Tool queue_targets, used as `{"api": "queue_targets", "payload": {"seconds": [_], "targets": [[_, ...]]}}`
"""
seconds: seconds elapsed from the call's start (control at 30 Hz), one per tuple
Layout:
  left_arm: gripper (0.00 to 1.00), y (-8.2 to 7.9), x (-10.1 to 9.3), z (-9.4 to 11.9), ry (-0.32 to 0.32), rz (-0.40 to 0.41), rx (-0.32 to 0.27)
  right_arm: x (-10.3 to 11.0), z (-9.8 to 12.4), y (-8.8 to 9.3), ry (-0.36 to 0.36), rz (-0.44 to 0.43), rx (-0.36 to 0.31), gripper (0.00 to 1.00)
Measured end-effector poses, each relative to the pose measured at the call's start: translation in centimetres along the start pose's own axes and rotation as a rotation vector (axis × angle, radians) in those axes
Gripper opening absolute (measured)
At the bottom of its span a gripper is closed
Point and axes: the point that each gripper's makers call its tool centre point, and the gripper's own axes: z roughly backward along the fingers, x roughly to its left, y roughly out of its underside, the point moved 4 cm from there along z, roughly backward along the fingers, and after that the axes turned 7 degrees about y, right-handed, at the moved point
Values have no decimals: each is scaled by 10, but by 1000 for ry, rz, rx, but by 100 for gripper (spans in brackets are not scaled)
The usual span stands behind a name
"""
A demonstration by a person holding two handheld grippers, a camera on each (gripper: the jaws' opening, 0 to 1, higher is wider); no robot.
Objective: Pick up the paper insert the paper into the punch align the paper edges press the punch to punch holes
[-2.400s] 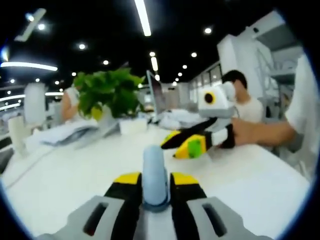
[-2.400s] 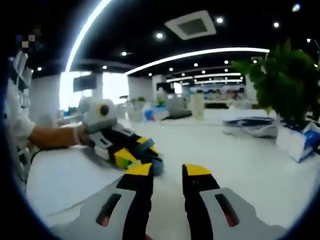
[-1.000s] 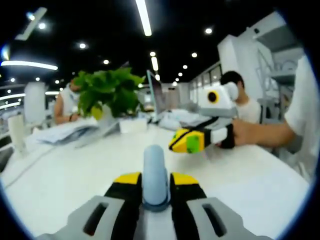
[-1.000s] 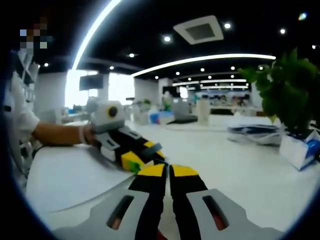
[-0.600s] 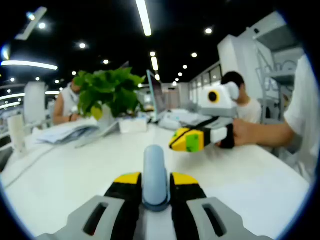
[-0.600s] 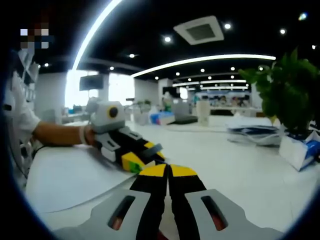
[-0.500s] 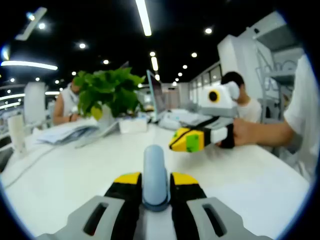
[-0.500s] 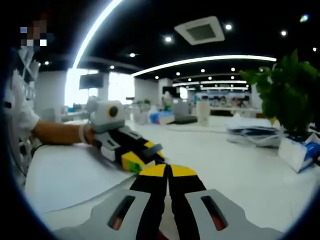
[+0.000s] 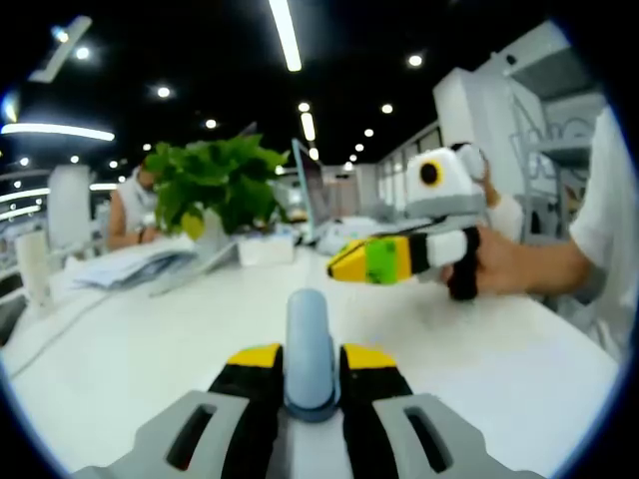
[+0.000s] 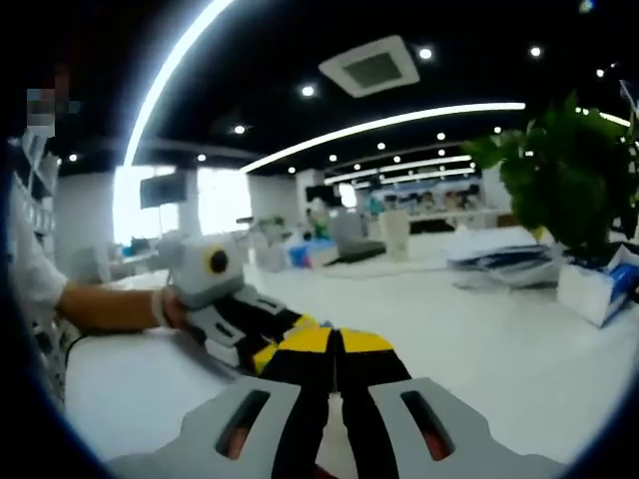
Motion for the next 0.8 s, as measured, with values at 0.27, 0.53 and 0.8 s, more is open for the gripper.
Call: {"api": "queue_targets", "payload": {"seconds": [0.27,0.53,0.8], "targets": [[24,0,1,0,1,-4,3,17,-23,-11,42,124,-5,5],[24,0,1,0,2,-6,3,18,-30,-3,67,196,40,5],[24,0,1,0,2,-6,5,18,-33,-2,97,273,57,4]]}}
